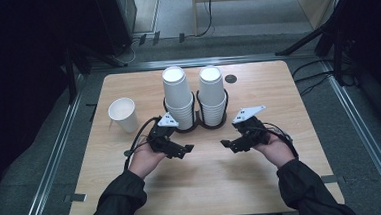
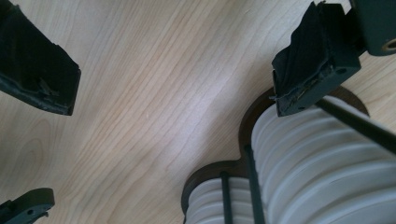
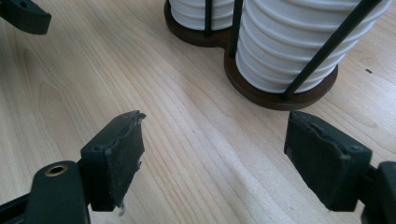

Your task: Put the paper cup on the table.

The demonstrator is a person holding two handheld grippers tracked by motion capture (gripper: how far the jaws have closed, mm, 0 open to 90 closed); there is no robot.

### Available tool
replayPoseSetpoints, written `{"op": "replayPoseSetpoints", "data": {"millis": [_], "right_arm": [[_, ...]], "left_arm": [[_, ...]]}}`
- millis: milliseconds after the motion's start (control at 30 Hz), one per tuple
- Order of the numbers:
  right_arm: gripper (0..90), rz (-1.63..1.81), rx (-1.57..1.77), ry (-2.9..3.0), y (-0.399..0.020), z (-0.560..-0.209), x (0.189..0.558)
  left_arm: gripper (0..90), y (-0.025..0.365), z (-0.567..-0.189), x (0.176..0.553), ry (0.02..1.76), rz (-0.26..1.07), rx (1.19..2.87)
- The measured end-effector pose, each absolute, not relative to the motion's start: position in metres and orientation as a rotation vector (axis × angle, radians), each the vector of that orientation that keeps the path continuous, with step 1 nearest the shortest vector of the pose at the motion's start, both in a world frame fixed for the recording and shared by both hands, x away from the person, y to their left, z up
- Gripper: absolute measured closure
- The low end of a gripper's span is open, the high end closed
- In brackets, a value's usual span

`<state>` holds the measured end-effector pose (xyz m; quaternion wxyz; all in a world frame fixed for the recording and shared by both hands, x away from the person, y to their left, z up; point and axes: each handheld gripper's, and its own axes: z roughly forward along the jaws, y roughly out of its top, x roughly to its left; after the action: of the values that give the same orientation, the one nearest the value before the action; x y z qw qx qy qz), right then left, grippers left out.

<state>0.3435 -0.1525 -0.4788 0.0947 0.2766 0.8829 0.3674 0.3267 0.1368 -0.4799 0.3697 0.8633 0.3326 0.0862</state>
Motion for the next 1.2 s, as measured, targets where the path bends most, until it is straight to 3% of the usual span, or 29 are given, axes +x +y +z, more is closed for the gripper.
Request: {"op": "replayPoseSetpoints", "data": {"millis": [1200], "right_arm": [[20.2,1.065,0.807,2.629,-0.157,-0.483,0.333]], "left_arm": [[1.3,0.114,-0.473,0.332,0.732,0.205,2.259]]}}
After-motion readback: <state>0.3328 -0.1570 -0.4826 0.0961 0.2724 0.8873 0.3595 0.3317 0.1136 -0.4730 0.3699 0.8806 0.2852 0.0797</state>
